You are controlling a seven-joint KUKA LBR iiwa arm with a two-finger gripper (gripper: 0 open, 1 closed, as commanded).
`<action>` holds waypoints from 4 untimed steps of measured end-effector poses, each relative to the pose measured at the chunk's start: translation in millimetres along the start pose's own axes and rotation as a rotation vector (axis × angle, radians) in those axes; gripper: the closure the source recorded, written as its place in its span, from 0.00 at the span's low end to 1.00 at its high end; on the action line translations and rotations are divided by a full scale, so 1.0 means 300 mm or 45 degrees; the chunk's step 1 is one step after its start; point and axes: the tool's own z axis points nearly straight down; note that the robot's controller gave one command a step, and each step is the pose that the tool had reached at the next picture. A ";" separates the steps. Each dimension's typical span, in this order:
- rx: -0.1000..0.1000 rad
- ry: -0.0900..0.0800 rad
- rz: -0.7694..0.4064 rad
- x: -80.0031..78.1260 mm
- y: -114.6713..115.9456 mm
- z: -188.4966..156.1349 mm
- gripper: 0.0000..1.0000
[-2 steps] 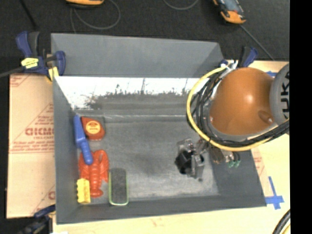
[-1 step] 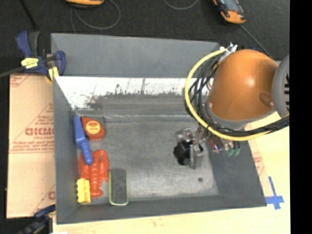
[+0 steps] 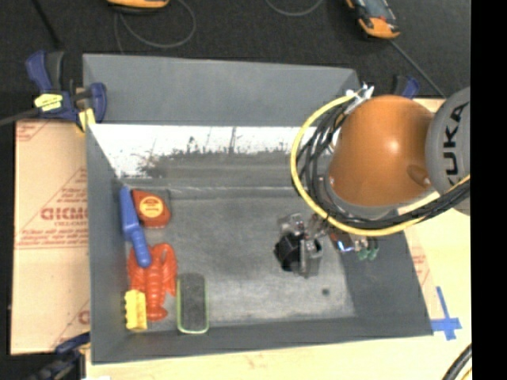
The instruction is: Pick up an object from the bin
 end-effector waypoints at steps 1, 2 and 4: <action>-0.005 0.020 0.013 0.015 0.004 0.144 1.00; -0.003 0.013 0.033 0.021 -0.089 0.157 1.00; -0.001 0.009 0.080 -0.097 -0.190 0.449 1.00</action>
Offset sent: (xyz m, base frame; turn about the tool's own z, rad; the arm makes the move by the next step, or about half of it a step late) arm 0.0018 -0.0371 -0.0493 0.0310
